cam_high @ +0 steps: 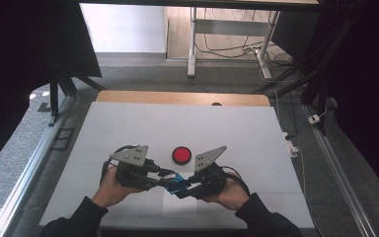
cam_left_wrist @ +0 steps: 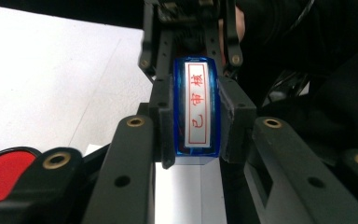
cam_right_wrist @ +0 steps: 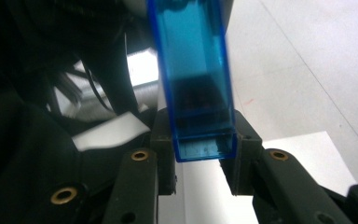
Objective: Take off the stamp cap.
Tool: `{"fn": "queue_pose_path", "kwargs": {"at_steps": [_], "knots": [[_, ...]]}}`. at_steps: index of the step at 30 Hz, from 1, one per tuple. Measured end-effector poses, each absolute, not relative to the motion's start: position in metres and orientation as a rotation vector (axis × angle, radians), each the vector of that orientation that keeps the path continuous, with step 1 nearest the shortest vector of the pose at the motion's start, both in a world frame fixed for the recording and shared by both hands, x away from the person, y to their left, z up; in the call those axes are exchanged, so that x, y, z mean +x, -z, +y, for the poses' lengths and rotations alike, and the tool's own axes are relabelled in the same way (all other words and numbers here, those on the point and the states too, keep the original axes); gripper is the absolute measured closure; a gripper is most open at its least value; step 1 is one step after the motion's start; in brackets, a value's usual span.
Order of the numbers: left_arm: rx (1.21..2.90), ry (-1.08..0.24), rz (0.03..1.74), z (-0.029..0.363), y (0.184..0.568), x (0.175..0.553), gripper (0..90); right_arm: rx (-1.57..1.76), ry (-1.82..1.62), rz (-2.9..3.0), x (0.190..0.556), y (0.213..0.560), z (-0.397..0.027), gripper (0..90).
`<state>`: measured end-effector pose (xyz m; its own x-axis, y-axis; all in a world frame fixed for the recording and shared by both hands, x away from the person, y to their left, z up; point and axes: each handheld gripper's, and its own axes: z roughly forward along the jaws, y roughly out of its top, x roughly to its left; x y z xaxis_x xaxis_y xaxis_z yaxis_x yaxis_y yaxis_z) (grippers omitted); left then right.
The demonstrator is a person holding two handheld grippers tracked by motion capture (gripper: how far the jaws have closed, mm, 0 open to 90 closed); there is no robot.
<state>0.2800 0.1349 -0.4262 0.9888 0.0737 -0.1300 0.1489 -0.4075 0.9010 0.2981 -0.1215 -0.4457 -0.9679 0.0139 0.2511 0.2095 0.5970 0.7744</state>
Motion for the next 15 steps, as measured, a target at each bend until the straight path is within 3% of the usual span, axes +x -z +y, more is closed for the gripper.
{"fn": "queue_pose_path", "kwargs": {"at_steps": [15], "knots": [[1.987, 0.034, 0.212, 0.1402, 0.4227, 0.2777, 70.1, -0.209, 1.358, -2.69, 0.2951, 0.4436, -0.1269, 68.5]]}}
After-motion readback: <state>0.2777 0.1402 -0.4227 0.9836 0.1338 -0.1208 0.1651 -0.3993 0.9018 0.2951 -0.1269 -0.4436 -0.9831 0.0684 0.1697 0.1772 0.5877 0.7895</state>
